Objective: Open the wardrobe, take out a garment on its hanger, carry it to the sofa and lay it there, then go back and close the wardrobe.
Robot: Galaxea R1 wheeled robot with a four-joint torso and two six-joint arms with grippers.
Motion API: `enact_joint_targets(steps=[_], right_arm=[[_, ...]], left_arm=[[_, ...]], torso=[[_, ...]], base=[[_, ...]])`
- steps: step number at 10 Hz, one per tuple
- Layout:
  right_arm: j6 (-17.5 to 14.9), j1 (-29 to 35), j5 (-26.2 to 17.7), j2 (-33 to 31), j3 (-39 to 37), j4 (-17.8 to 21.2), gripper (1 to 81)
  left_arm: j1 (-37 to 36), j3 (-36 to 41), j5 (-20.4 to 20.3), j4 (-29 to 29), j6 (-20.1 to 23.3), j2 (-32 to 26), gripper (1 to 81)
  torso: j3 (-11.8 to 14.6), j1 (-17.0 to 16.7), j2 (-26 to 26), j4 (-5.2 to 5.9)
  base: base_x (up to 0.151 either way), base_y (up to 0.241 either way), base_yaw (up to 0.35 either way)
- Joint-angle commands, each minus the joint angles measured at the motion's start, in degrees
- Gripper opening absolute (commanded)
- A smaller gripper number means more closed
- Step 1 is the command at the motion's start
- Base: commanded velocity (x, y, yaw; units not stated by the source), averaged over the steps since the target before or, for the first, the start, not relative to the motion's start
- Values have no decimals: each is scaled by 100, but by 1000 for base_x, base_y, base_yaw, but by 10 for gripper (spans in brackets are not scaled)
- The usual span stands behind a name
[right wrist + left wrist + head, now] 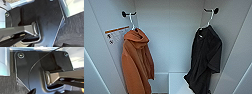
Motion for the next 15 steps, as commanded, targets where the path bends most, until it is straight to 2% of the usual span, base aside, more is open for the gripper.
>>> enact_joint_targets(steps=[1, 6, 13, 14, 15], right_arm=[[-17, 187, -336, -3, -11, -39, 811], [-8, 195, -336, -3, -11, -31, 811], [45, 142, -336, 14, -11, 40, 811], [27, 126, -336, 23, 6, 31, 811], [18, 125, -336, 14, 7, 31, 811]], left_arm=[[-156, -7, 245, 45, 10, -18, 811], [-156, -7, 245, 45, 10, -9, 811], [-165, -7, 236, -34, -7, 0, 811], [-174, -7, 228, -34, -7, -9, 811], [-174, -7, 228, -25, -7, -9, 811]], torso=[[0, 0, 0, 0], [0, -1, 0, 0], [0, 0, 0, 0], [140, 0, 0, -380], [161, 0, 0, -502]], base=[[114, 0, 0], [93, 0, 0], [0, 0, 0], [0, 0, 0], [0, 0, 0]])
